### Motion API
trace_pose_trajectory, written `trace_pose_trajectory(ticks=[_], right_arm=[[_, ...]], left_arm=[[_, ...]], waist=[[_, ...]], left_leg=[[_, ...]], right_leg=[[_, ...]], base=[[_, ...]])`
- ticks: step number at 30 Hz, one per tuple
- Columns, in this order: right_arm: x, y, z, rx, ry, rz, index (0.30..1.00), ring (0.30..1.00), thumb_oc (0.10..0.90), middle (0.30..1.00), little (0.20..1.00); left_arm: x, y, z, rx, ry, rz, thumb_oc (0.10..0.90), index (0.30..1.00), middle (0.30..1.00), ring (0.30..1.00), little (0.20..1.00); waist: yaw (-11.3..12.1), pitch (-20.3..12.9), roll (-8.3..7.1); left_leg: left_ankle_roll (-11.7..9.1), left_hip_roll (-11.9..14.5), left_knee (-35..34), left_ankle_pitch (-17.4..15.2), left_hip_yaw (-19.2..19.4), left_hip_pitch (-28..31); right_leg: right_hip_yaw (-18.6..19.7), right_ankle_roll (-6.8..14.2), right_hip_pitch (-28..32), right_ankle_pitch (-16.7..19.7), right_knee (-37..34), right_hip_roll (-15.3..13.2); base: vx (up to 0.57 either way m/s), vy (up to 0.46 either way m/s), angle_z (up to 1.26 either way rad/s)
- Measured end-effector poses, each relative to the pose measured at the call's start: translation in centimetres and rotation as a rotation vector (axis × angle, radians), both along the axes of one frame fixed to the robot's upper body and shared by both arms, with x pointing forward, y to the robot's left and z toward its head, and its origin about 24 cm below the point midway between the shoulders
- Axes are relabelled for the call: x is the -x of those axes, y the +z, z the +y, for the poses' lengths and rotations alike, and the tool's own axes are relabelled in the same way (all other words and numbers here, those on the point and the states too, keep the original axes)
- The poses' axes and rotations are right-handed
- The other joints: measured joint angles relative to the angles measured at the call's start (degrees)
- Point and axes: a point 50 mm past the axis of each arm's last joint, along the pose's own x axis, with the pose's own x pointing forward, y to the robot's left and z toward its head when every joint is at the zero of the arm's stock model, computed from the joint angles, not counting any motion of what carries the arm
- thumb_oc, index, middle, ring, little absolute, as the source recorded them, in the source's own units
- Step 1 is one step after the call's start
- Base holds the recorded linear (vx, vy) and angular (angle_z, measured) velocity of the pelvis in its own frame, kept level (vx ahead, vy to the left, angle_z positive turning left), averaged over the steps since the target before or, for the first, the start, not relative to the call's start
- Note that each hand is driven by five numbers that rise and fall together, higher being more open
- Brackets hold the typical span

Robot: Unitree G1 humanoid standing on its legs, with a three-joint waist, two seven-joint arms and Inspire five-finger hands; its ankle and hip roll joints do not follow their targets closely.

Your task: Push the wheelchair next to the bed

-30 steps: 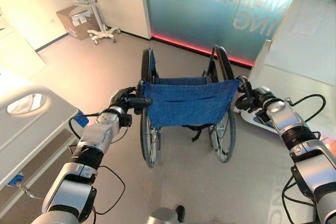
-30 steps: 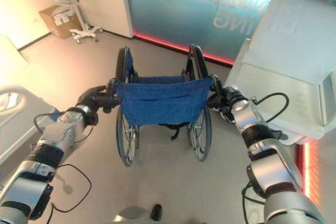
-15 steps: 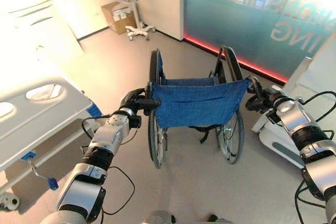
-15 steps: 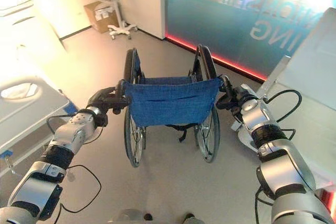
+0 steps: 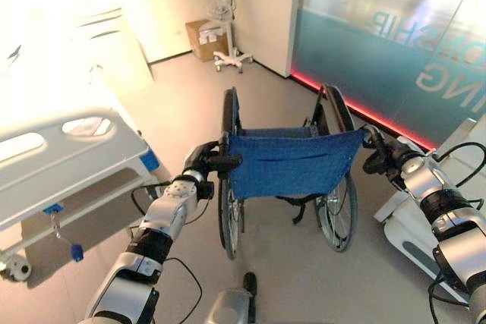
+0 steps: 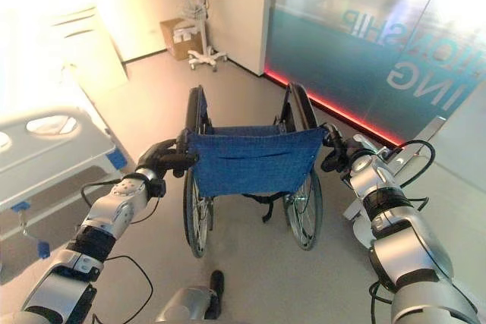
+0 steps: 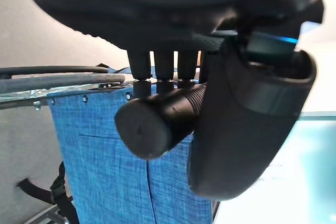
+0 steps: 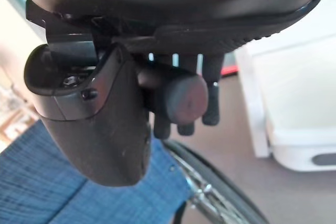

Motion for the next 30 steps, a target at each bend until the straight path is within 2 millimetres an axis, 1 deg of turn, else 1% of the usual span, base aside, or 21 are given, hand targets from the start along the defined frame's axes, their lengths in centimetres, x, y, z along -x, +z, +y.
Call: trace_pose_trajectory(ticks=[1, 3, 4, 6, 7, 9, 10, 11, 12, 14, 16, 17, 19, 22, 23, 24, 25, 26, 28, 29, 30], right_arm=[[0.1, -0.3, 0.0, -0.007, 0.0, 0.011, 0.3, 0.3, 0.4, 0.3, 0.3], [0.1, -1.2, 0.4, -0.02, -0.004, 0.031, 0.3, 0.3, 0.4, 0.3, 0.3], [0.2, -1.6, 0.4, -0.025, -0.014, 0.044, 0.3, 0.3, 0.4, 0.3, 0.3], [0.6, -2.2, 0.3, -0.032, -0.021, 0.061, 0.3, 0.3, 0.4, 0.3, 0.3], [0.9, -2.6, 0.2, -0.039, -0.023, 0.066, 0.3, 0.3, 0.4, 0.3, 0.3], [1.3, -2.6, -0.3, -0.039, -0.03, 0.057, 0.3, 0.3, 0.4, 0.3, 0.3], [1.5, -2.4, -0.6, -0.049, -0.028, 0.042, 0.3, 0.3, 0.4, 0.3, 0.3], [1.6, -2.4, -0.6, -0.058, -0.031, 0.035, 0.3, 0.3, 0.4, 0.3, 0.3], [1.5, -2.2, -0.6, -0.067, -0.036, 0.026, 0.3, 0.3, 0.4, 0.3, 0.3], [0.4, -0.5, -0.2, -0.065, -0.019, -0.031, 0.3, 0.3, 0.4, 0.3, 0.3], [-0.4, 0.9, 0.1, -0.062, 0.003, -0.085, 0.3, 0.3, 0.4, 0.3, 0.3], [-0.6, 1.3, 0.3, -0.068, 0.008, -0.099, 0.3, 0.3, 0.4, 0.3, 0.3], [-1.2, 2.4, 0.8, -0.075, 0.021, -0.142, 0.3, 0.3, 0.4, 0.3, 0.3], [-1.4, 3.1, 1.2, -0.095, 0.022, -0.187, 0.3, 0.3, 0.4, 0.3, 0.3], [-1.4, 3.4, 1.1, -0.1, 0.011, -0.196, 0.3, 0.3, 0.4, 0.3, 0.3], [-1.4, 3.5, 1.0, -0.093, 0.005, -0.203, 0.3, 0.3, 0.4, 0.3, 0.3], [-1.3, 3.9, 0.4, -0.074, -0.002, -0.211, 0.3, 0.3, 0.4, 0.3, 0.3], [-1.2, 3.9, 0.3, -0.07, 0.0, -0.208, 0.3, 0.3, 0.4, 0.3, 0.3], [-1.4, 4.3, 0.6, -0.074, 0.022, -0.2, 0.3, 0.3, 0.4, 0.3, 0.3], [-0.9, 3.9, 0.1, -0.063, 0.022, -0.186, 0.3, 0.3, 0.4, 0.3, 0.3], [-0.5, 3.7, -0.2, -0.053, 0.017, -0.175, 0.3, 0.3, 0.4, 0.3, 0.3]], left_arm=[[0.1, -0.4, 0.1, 0.001, -0.004, 0.019, 0.4, 0.3, 0.3, 0.3, 0.3], [-0.1, -0.4, 0.5, 0.004, -0.001, 0.023, 0.4, 0.3, 0.3, 0.3, 0.3], [-0.6, 0.2, 0.5, 0.0, -0.012, 0.007, 0.4, 0.3, 0.3, 0.3, 0.3], [-0.8, 0.9, 0.8, -0.016, -0.021, -0.003, 0.4, 0.3, 0.3, 0.3, 0.3], [-0.8, 0.9, 0.8, -0.015, -0.027, -0.003, 0.4, 0.3, 0.3, 0.3, 0.3], [-0.8, 0.8, 0.3, -0.013, -0.041, 0.001, 0.4, 0.3, 0.3, 0.3, 0.3], [-0.8, 1.1, 0.2, -0.013, -0.047, -0.01, 0.4, 0.3, 0.3, 0.3, 0.3], [-0.7, 1.0, 0.3, -0.015, -0.046, -0.009, 0.4, 0.3, 0.3, 0.3, 0.3], [-0.8, 0.9, 0.1, -0.022, -0.052, -0.006, 0.4, 0.3, 0.3, 0.3, 0.3], [-1.7, 1.8, 0.2, -0.033, -0.046, -0.033, 0.4, 0.3, 0.3, 0.3, 0.3], [-2.3, 2.6, 0.6, -0.046, -0.037, -0.048, 0.4, 0.3, 0.3, 0.3, 0.3], [-2.5, 2.9, 0.8, -0.053, -0.034, -0.056, 0.4, 0.3, 0.3, 0.3, 0.3], [-3.1, 4.4, 1.4, -0.073, -0.033, -0.092, 0.4, 0.3, 0.3, 0.3, 0.3], [-3.6, 6.4, 2.1, -0.087, -0.041, -0.145, 0.4, 0.3, 0.3, 0.3, 0.3], [-3.8, 6.8, 1.9, -0.082, -0.047, -0.158, 0.4, 0.3, 0.3, 0.3, 0.3], [-3.8, 6.7, 1.7, -0.076, -0.047, -0.157, 0.4, 0.3, 0.3, 0.3, 0.3], [-3.7, 6.2, 1.1, -0.06, -0.05, -0.15, 0.4, 0.3, 0.3, 0.3, 0.3], [-3.5, 6.0, 1.0, -0.059, -0.046, -0.147, 0.4, 0.3, 0.3, 0.3, 0.3], [-3.1, 5.6, 1.2, -0.021, -0.021, -0.15, 0.4, 0.3, 0.3, 0.3, 0.3], [-2.8, 4.8, 0.9, -0.006, -0.022, -0.131, 0.4, 0.3, 0.3, 0.3, 0.3], [-2.5, 4.4, 0.6, -0.005, -0.034, -0.122, 0.4, 0.3, 0.3, 0.3, 0.3]], waist=[[0.15, -1.42, 2.33], [0.01, -1.8, -0.23], [-0.85, -1.8, -2.77], [-0.8, -2.25, -4.97], [-0.85, -2.43, -6.31], [-2.06, -2.46, -5.83], [-2.06, -2.36, -5.5], [-2.17, -2.32, -5.52], [-2.03, -2.12, -5.0], [-0.74, 0.23, -0.75], [-1.48, 0.9, 1.33], [-1.89, 1.06, 1.31], [-2.3, 2.14, -0.34], [-4.18, 3.37, -5.41], [-4.98, 3.45, -5.77], [-5.62, 3.75, -4.59], [-5.25, 4.83, -1.3], [-5.19, 4.77, -0.67], [-5.28, 4.76, -1.55], [-5.71, 4.46, -1.33], [-5.88, 4.25, -2.18]], left_leg=[[2.91, 0.26, -0.58, 2.09, -1.04, -0.18], [3.35, -1.0, 0.38, 2.39, -0.87, 0.21], [3.85, -2.41, 1.36, 1.9, -0.4, 0.37], [9.16, -4.19, 2.85, 1.81, 0.82, 1.15], [10.22, -4.87, 3.11, 1.06, 1.99, 1.7], [12.65, -5.72, 1.19, 3.2, 0.88, 3.82], [15.79, -6.63, -1.68, 5.58, -1.9, 5.83], [16.28, -7.16, -3.58, 6.54, -3.56, 7.09], [16.26, -7.39, -5.1, 7.23, -6.16, 8.12], [14.72, -6.18, -6.31, 7.65, -13.54, 10.16], [14.05, -5.0, -6.81, 7.33, -15.21, 9.5], [13.95, -4.99, -6.73, 7.39, -15.7, 9.18], [12.84, -5.25, -6.91, 7.47, -16.48, 8.14], [10.4, -5.72, -4.8, 6.43, -16.42, 4.61], [9.76, -4.09, -4.07, 6.01, -14.45, 3.36], [9.46, -2.56, -3.96, 5.89, -14.38, 3.6], [7.9, -0.31, -3.97, 7.24, -18.21, 5.21], [6.77, 0.29, -3.67, 6.77, -19.63, 5.31], [4.39, 0.39, -3.67, 6.07, -20.48, 4.8], [4.47, 1.89, -4.76, 3.48, -18.11, 5.26], [7.09, 3.65, -5.8, -0.12, -13.58, 5.8]], right_leg=[[1.26, 1.08, 0.85, -1.63, 0.99, 1.7], [4.83, 1.07, 0.58, -3.87, 2.82, 0.8], [4.29, 1.02, 0.31, -5.06, 4.37, -0.68], [2.85, 3.45, 0.43, -8.68, 9.92, -3.15], [2.74, 4.12, 0.44, -10.1, 12.9, -4.48], [4.1, 5.72, -4.21, -10.58, 27.79, -8.5], [6.22, 5.98, -8.03, -9.9, 35.16, -10.27], [7.69, 5.44, -9.14, -10.25, 35.75, -10.37], [8.27, 4.65, -9.58, -10.63, 32.75, -9.66], [8.09, 3.91, -11.46, -10.43, 24.13, -7.88], [9.44, 3.08, -12.49, -6.71, 12.71, -7.49], [9.72, 3.42, -12.09, -4.33, 8.83, -7.85], [10.59, 5.59, -11.04, 4.68, -2.24, -10.65], [12.75, 4.23, -6.52, 14.38, -2.77, -14.8], [12.72, 6.56, -5.66, 12.11, -1.64, -14.28], [12.57, 6.09, -5.91, 11.21, 0.51, -13.03], [12.99, 5.81, -8.94, 7.55, 8.77, -11.48], [13.17, 5.75, -10.16, 5.81, 10.28, -10.63], [13.95, 4.47, -10.46, 2.09, 7.35, -7.37], [13.5, 3.85, -8.85, 0.79, 7.43, -5.81], [11.6, 2.81, -8.0, 0.34, 6.76, -5.81]], base=[[0.43, 0.179, -0.29], [0.34, 0.128, 0.11], [0.32, 0.122, 0.45], [0.34, 0.131, 0.31], [0.27, 0.072, 0.37], [0.22, -0.014, 0.33], [0.13, -0.118, 0.09], [0.18, -0.226, 0.02], [0.14, -0.293, -0.19], [0.16, -0.36, -0.45], [0.12, -0.277, -0.07], [0.17, -0.283, 0.25], [0.23, -0.468, 0.39], [0.23, -0.458, 0.95], [0.26, -0.468, 1.05], [0.35, -0.575, 0.87], [0.28, -0.412, 0.45], [0.33, -0.436, 0.31], [0.38, -0.514, 0.58], [0.31, -0.557, 1.02], [0.18, -0.45, 1.09]])
